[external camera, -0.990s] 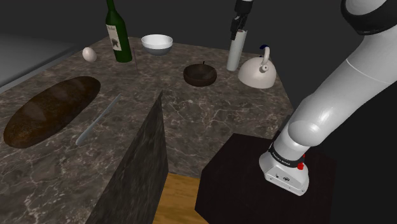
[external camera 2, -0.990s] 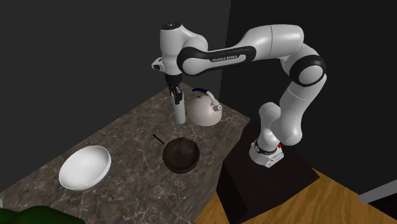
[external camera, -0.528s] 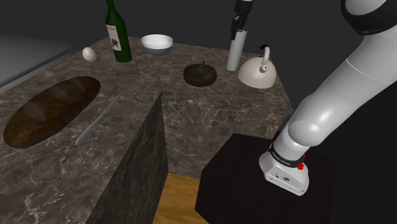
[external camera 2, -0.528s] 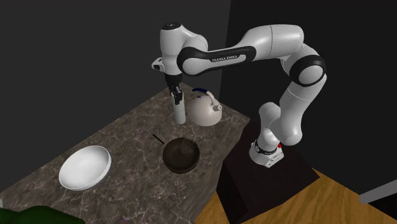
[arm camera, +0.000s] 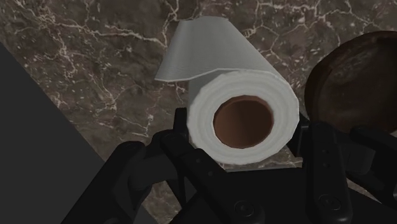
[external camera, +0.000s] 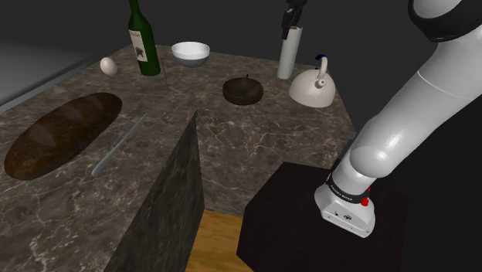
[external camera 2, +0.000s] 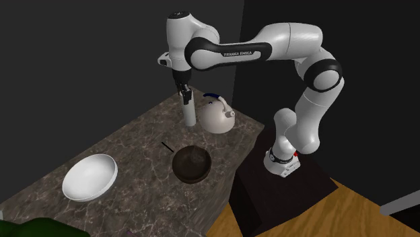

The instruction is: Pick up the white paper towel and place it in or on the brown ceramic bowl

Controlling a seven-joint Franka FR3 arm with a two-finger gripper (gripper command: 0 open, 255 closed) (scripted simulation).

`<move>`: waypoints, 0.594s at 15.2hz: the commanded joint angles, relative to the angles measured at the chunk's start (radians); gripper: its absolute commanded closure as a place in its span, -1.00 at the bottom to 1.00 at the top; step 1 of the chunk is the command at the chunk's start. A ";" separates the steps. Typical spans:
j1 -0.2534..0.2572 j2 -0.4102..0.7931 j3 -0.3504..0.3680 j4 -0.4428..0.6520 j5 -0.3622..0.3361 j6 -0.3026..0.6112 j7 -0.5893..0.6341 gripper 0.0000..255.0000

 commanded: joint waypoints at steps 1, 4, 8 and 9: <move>0.001 -0.004 0.002 0.025 -0.001 -0.029 0.001 1.00; 0.001 0.008 0.000 0.078 0.004 -0.071 -0.004 1.00; 0.001 0.028 -0.002 0.155 0.012 -0.129 -0.011 1.00; 0.000 0.034 -0.003 0.175 0.014 -0.144 -0.013 1.00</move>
